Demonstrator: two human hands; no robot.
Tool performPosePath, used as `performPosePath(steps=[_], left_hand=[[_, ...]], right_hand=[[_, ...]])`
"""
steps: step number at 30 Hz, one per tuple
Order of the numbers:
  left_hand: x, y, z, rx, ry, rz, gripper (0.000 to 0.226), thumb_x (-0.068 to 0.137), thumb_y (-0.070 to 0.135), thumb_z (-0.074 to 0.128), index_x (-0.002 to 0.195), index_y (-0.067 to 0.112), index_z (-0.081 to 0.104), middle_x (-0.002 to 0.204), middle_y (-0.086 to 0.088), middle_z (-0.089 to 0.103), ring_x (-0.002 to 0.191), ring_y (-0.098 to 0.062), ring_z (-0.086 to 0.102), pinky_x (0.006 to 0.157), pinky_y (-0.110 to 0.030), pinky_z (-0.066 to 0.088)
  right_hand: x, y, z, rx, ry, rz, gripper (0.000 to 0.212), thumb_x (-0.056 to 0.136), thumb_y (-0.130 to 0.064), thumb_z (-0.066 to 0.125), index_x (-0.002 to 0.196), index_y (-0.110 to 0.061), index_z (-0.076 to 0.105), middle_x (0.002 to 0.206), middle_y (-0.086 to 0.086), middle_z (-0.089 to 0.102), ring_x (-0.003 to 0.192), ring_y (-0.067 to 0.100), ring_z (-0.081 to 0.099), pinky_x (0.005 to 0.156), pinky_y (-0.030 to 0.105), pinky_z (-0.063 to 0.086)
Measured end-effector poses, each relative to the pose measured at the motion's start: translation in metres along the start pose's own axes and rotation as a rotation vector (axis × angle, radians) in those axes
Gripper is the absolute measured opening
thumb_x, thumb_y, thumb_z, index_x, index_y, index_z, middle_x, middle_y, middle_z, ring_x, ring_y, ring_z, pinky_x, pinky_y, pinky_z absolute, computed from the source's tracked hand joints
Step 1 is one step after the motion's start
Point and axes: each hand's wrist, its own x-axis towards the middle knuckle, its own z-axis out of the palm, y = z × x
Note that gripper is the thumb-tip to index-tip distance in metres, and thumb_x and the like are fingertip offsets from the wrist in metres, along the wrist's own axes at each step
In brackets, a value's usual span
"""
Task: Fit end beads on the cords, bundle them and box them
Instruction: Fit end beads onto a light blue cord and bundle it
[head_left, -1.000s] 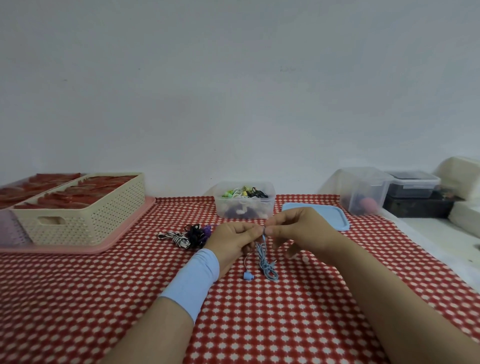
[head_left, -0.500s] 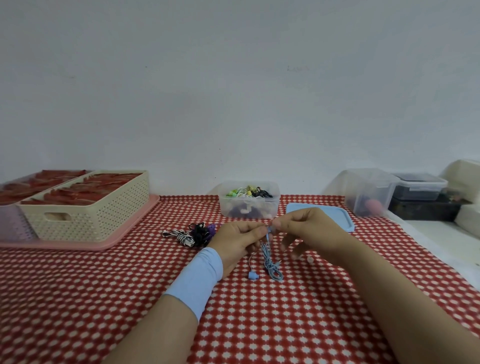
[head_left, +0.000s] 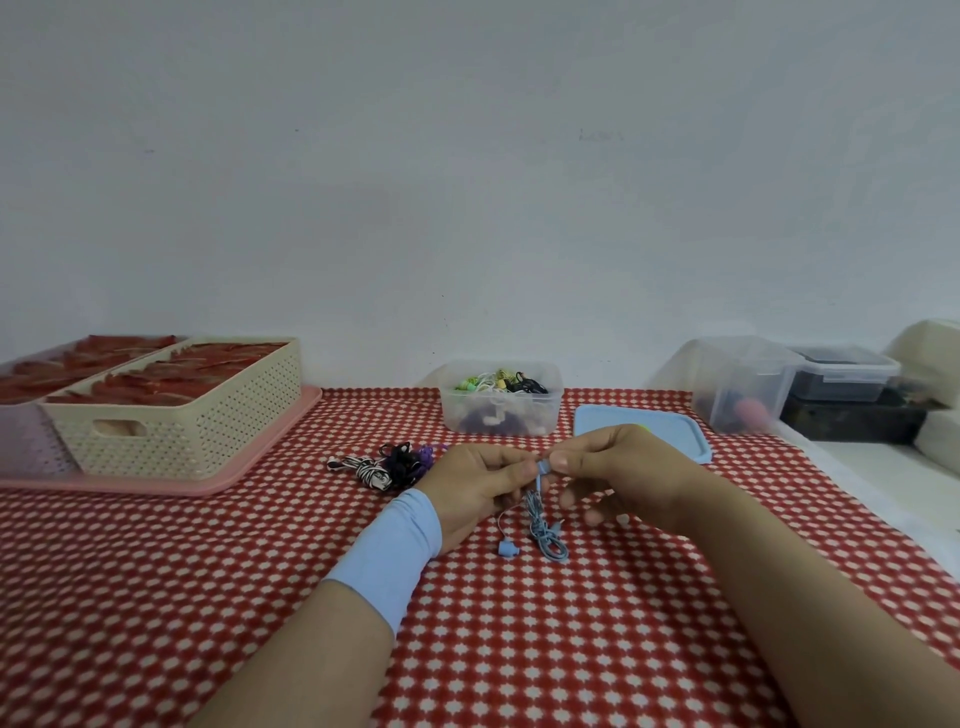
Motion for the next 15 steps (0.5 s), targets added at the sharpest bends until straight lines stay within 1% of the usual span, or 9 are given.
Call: performPosePath(steps=[2,5,8,11,13,15], left_hand=[[-0.0011,0.0017,0.0016,-0.009,-0.001,-0.003,0.012,0.089,0.011,0.066,0.092,0.011,0.077,0.104,-0.020,0.070,0.098,-0.029,0.060,0.102,-0.048,0.048],[-0.0022,0.0040,0.0039,-0.024,-0.001,0.004,0.013,0.090,0.008,0.064,0.094,0.009,0.076,0.105,-0.021,0.071,0.099,-0.029,0.063,0.100,-0.046,0.051],[-0.0021,0.0040,0.0051,-0.070,-0.022,-0.001,0.016,0.092,0.007,0.060,0.101,0.004,0.073,0.100,-0.015,0.073,0.097,-0.026,0.066,0.095,-0.038,0.054],[-0.0030,0.0044,0.0059,-0.085,-0.038,0.000,0.017,0.093,0.007,0.058,0.103,0.002,0.071,0.094,-0.011,0.073,0.090,-0.020,0.067,0.088,-0.031,0.055],[-0.0030,0.0044,0.0063,-0.083,-0.034,0.005,0.017,0.093,0.006,0.058,0.104,0.002,0.071,0.093,-0.011,0.073,0.088,-0.019,0.068,0.087,-0.030,0.056],[-0.0019,0.0036,0.0062,-0.091,-0.031,0.008,0.018,0.094,0.005,0.057,0.105,0.001,0.070,0.096,-0.012,0.073,0.090,-0.020,0.068,0.088,-0.031,0.056]], right_hand=[[0.0015,0.0002,0.0007,0.003,0.009,0.007,0.012,0.088,-0.019,0.074,0.092,-0.011,0.081,0.082,0.008,0.077,0.068,0.016,0.070,0.054,0.029,0.055],[0.0020,0.0008,0.0017,0.000,0.008,0.020,0.010,0.089,-0.019,0.074,0.092,-0.012,0.080,0.084,0.007,0.077,0.069,0.014,0.071,0.054,0.028,0.054],[0.0013,0.0006,0.0001,0.010,-0.016,-0.005,0.011,0.091,-0.017,0.072,0.094,-0.010,0.079,0.081,0.006,0.076,0.071,0.013,0.071,0.053,0.027,0.054],[0.0004,0.0005,-0.0005,0.007,-0.034,-0.026,0.013,0.091,-0.017,0.071,0.096,-0.008,0.079,0.084,0.007,0.077,0.074,0.012,0.072,0.053,0.026,0.055],[0.0011,0.0010,-0.0004,0.009,-0.033,-0.024,0.013,0.091,-0.017,0.072,0.097,-0.008,0.078,0.085,0.008,0.077,0.075,0.013,0.073,0.054,0.026,0.055],[0.0026,0.0019,0.0000,0.012,-0.030,-0.008,0.012,0.091,-0.017,0.072,0.096,-0.009,0.079,0.084,0.008,0.077,0.075,0.014,0.073,0.056,0.028,0.057]])
